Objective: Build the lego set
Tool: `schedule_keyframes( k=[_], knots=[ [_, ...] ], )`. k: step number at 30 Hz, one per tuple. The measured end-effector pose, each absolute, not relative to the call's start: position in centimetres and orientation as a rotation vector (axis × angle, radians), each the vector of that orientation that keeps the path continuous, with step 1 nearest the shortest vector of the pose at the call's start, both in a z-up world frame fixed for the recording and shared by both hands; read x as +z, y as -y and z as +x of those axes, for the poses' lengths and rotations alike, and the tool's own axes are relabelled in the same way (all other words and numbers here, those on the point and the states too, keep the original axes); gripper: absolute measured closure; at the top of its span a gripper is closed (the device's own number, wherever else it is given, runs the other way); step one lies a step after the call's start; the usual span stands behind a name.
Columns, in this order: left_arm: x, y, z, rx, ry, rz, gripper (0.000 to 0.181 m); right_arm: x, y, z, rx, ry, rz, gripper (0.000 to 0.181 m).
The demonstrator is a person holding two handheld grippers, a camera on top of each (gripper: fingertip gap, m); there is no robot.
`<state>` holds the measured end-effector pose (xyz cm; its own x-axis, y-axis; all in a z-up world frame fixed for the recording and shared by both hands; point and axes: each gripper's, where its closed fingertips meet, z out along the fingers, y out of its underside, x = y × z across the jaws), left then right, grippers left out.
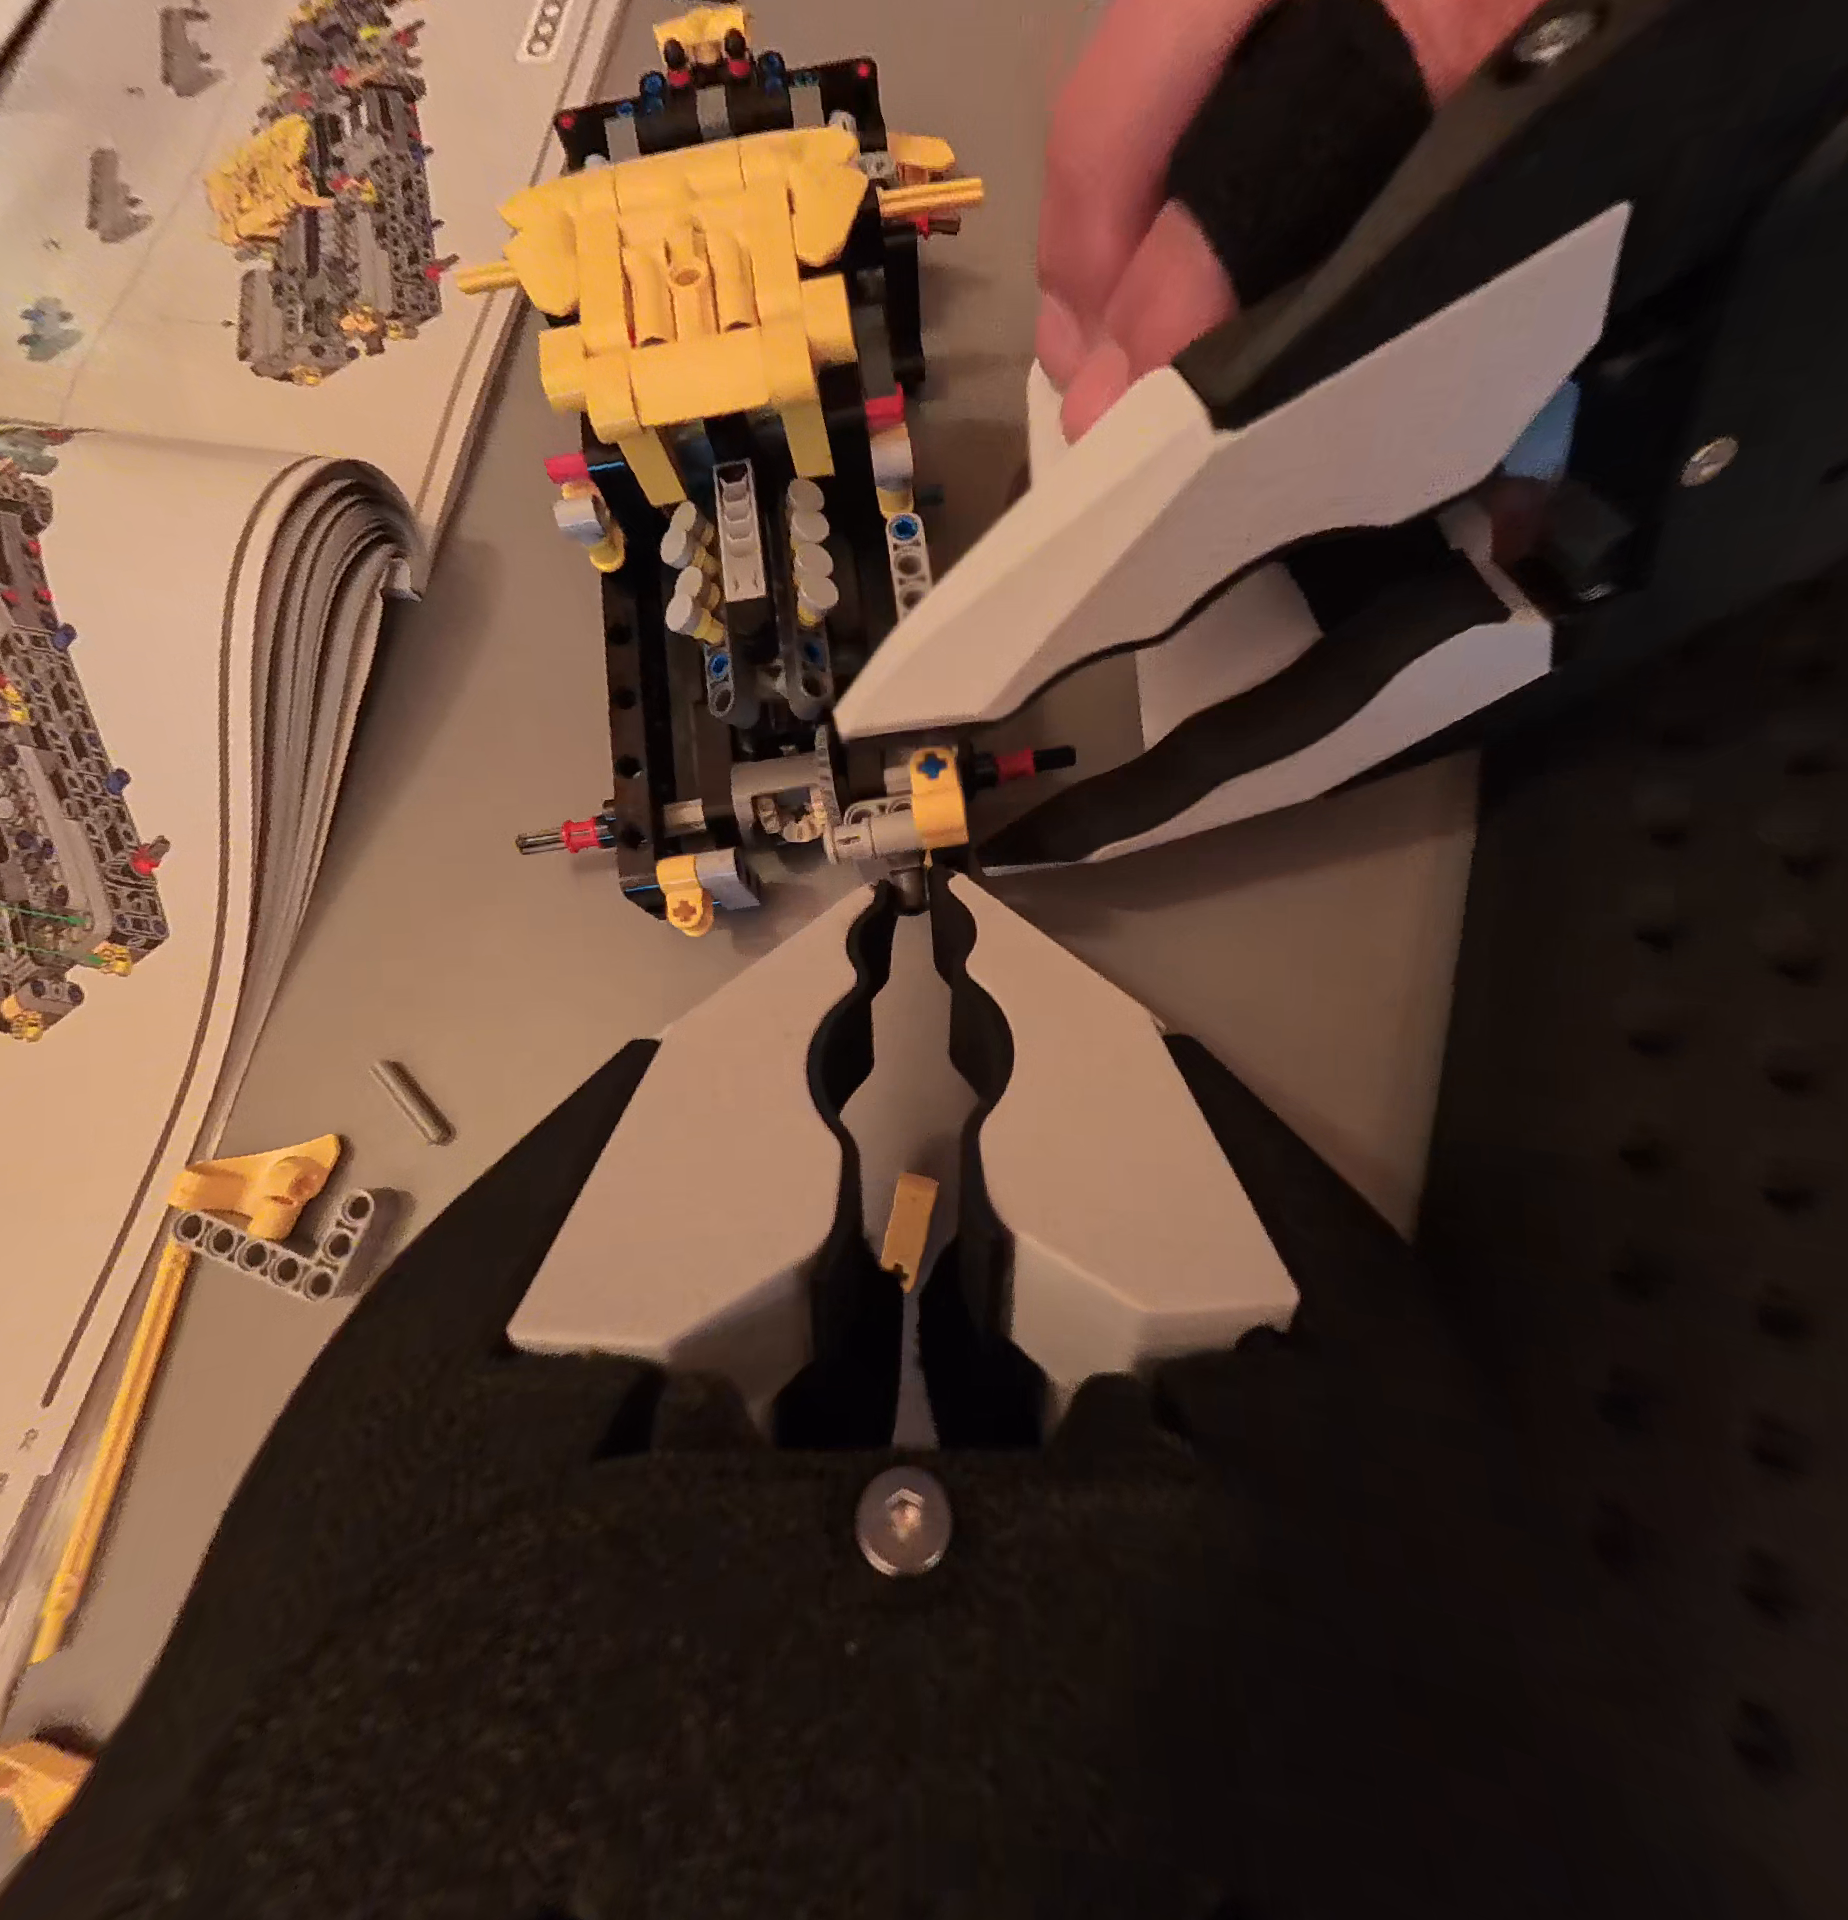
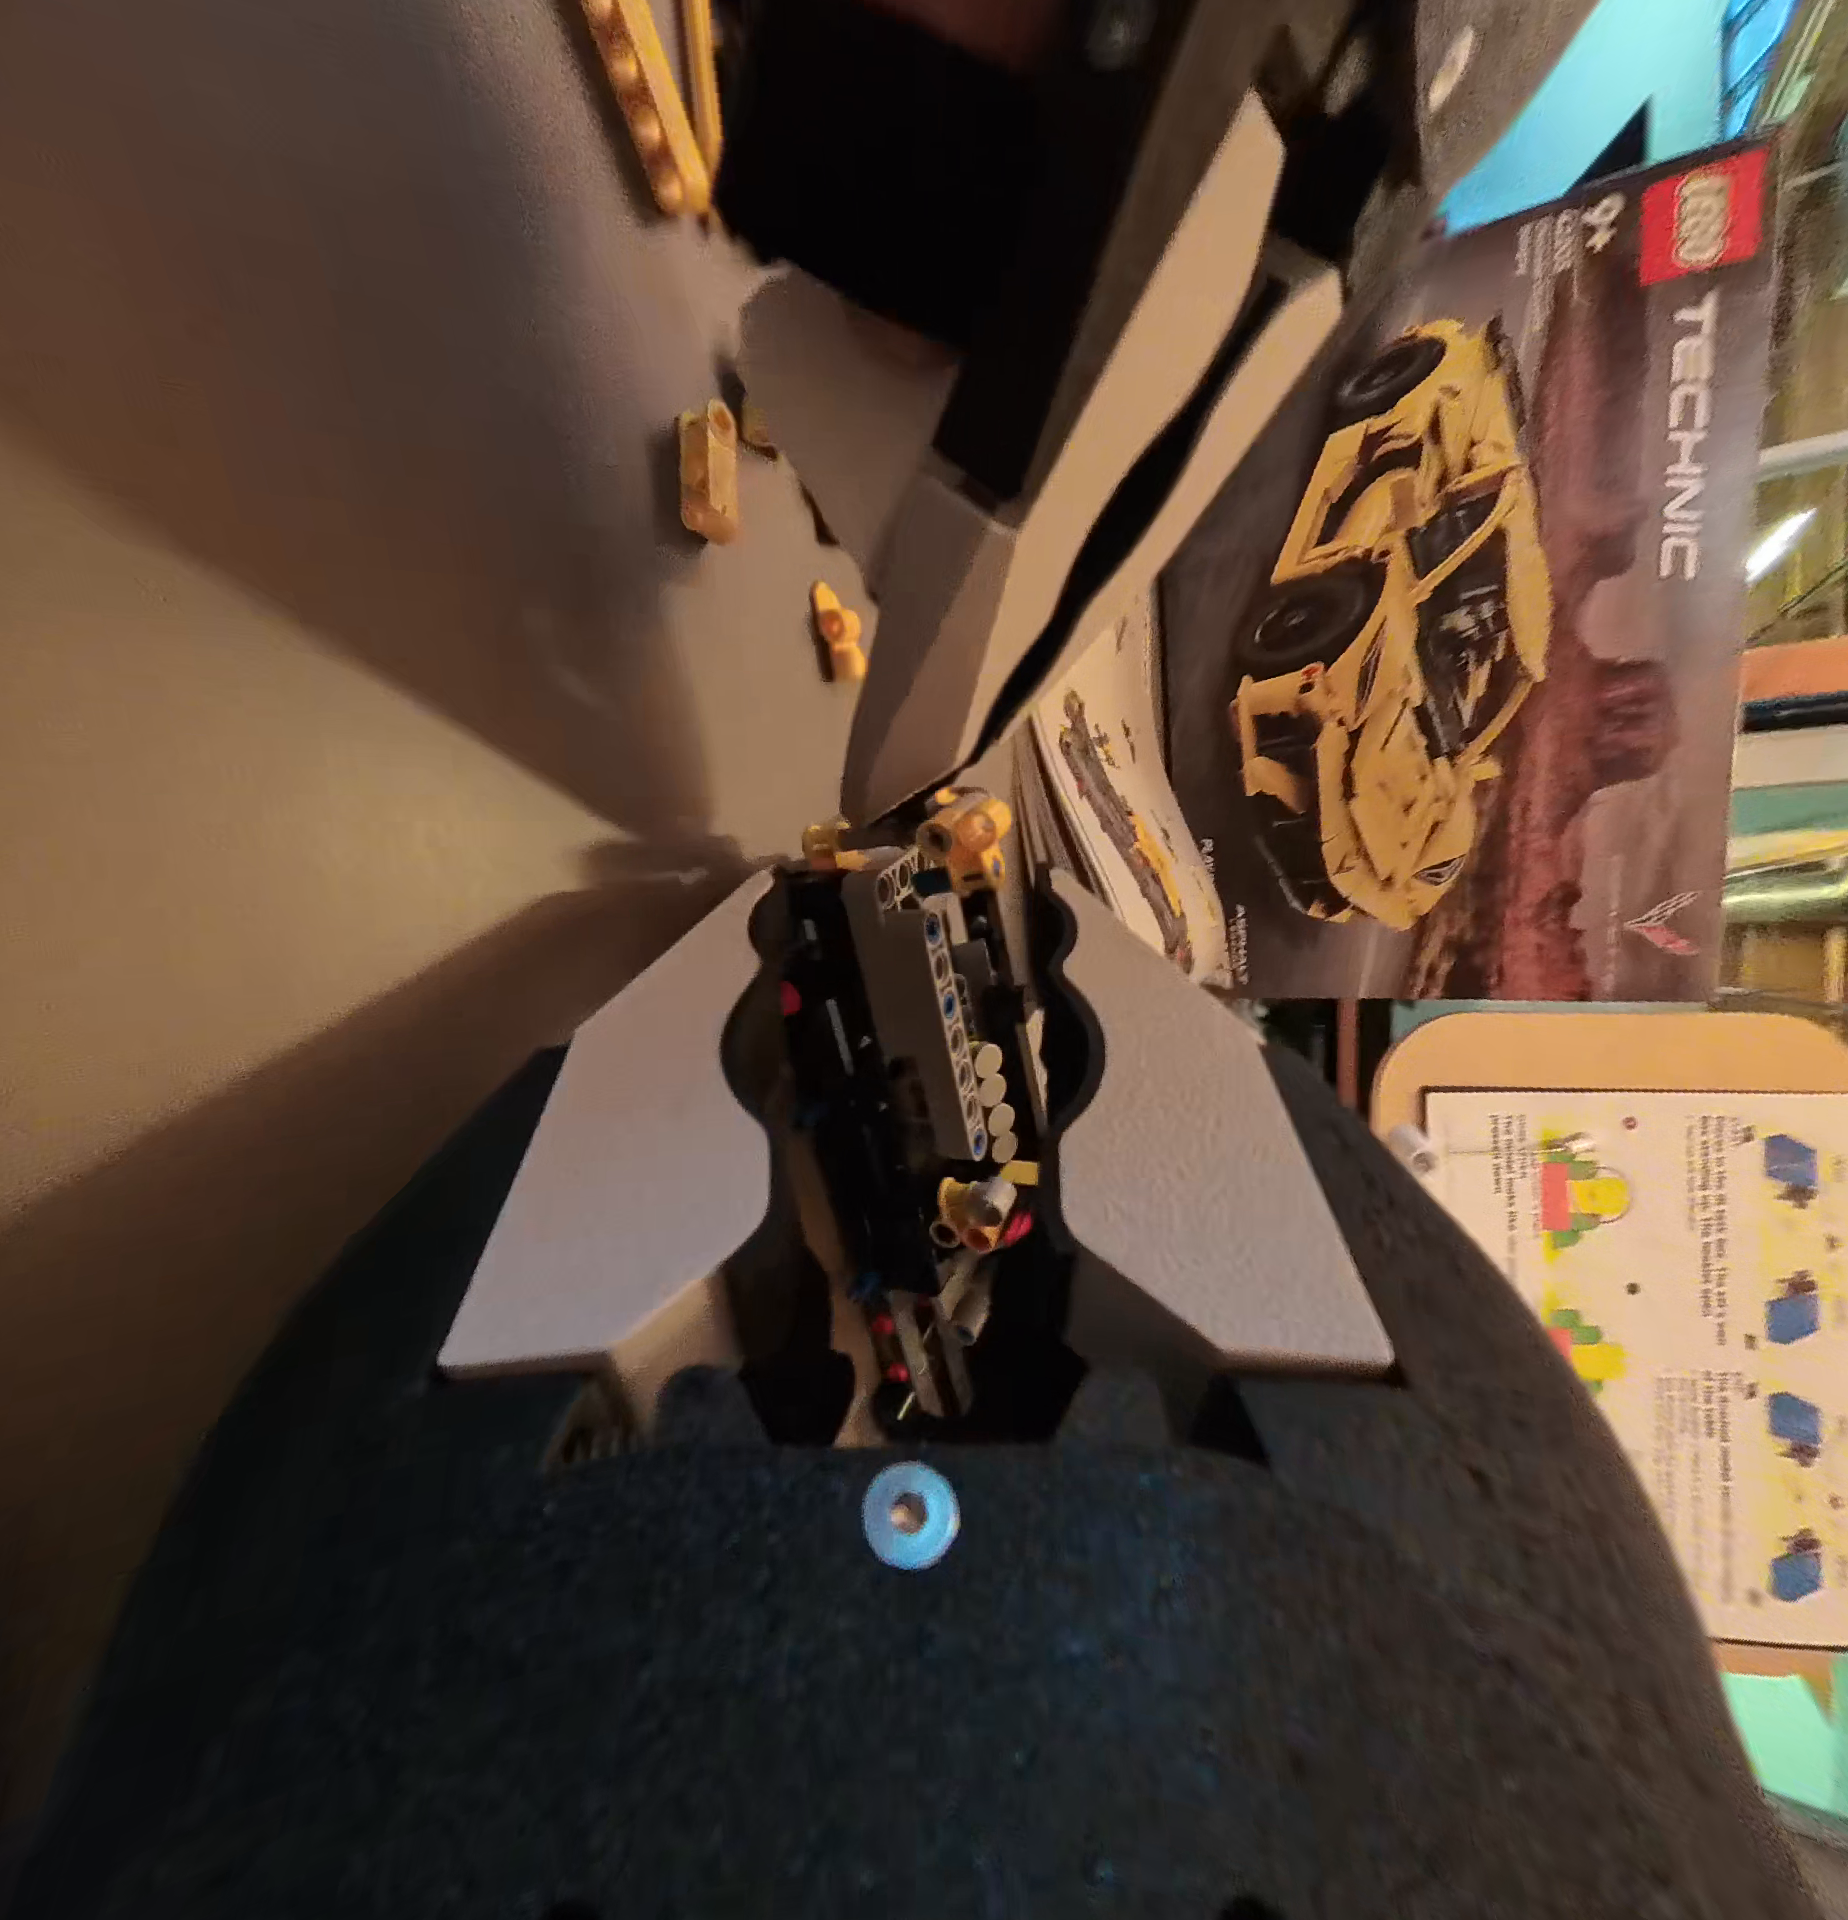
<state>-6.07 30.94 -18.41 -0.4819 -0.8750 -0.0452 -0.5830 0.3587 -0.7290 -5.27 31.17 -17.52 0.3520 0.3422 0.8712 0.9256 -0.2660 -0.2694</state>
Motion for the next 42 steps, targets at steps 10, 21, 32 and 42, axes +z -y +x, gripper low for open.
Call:
schedule_keyframes(
  k=[10,21,32,42],
  knots=[
    [-18.6,-30.7,-5.6,-0.790,-2.362,-1.310,0.175,-17.9,-31.0,-4.8,-0.916,1.162,-1.728,0.143],
    [-18.8,-30.6,-5.3,-0.852,-2.355,-1.338,0.174,-18.3,-30.8,-4.1,-0.838,1.110,-1.778,0.151],
    [-18.6,-30.6,-5.1,-0.970,-2.263,-1.318,0.174,-17.8,-30.4,-5.2,-0.401,0.979,-1.972,0.139],
    [-18.9,-30.7,-4.9,-0.928,-2.245,-1.254,0.174,-17.6,-31.2,-4.6,-0.283,1.071,-2.059,0.168]
  ],
)
